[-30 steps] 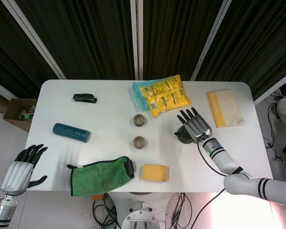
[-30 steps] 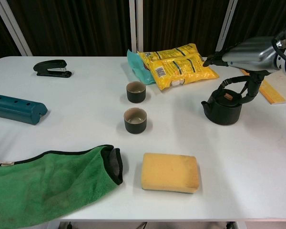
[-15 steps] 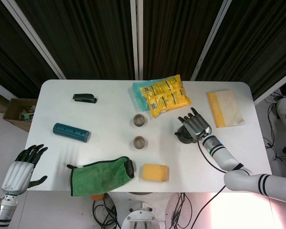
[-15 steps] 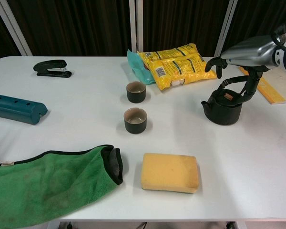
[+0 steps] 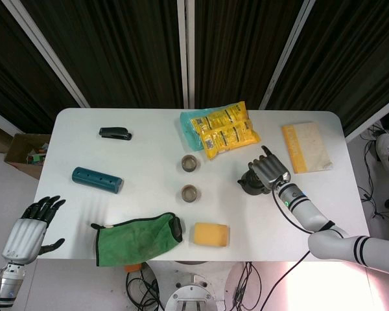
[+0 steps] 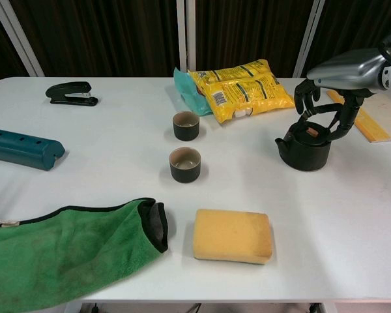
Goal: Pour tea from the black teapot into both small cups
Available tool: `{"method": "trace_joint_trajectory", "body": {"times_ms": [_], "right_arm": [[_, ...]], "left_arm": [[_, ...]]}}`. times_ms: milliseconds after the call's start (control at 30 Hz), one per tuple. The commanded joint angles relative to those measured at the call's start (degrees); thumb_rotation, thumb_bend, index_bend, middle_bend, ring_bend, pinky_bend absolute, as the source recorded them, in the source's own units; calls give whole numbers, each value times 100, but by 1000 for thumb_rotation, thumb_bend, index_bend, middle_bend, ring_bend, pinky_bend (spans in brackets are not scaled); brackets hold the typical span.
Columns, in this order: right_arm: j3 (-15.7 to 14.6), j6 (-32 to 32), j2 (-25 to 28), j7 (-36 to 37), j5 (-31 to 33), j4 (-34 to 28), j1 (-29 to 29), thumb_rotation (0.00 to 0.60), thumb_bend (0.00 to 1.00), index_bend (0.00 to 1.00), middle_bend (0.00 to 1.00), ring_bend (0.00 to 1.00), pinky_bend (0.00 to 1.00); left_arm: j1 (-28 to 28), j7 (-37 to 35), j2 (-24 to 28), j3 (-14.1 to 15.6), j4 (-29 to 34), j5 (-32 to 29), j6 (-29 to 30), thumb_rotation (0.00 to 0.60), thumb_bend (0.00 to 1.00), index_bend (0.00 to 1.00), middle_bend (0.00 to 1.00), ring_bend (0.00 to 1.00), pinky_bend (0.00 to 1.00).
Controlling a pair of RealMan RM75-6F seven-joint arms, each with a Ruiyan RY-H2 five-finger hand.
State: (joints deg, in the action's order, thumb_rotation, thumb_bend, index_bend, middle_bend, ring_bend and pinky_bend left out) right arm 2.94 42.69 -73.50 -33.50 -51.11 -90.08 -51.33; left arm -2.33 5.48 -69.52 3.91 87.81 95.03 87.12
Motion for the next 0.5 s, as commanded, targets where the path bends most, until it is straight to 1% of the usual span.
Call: {"method": "trace_joint_trajectory", "body": {"times_ms": [33, 333, 500], "right_arm": [[-26, -41, 23, 59, 5, -2, -22, 600, 101, 402, 436, 313, 0], [-162, -65, 28, 53, 125, -23, -92, 600, 123, 439, 464, 343, 0], [-203, -168, 8, 169, 236, 4, -125, 600, 125, 465, 489, 369, 0]], "left_arm": [[0, 5, -3, 1, 1, -1, -2, 600, 66, 148, 118, 106, 216], [15, -10, -3, 4, -17, -14, 14, 600, 66, 148, 118, 106, 216], [5, -40, -13, 6, -41, -21, -9, 600, 67, 147, 118, 106, 216]]}}
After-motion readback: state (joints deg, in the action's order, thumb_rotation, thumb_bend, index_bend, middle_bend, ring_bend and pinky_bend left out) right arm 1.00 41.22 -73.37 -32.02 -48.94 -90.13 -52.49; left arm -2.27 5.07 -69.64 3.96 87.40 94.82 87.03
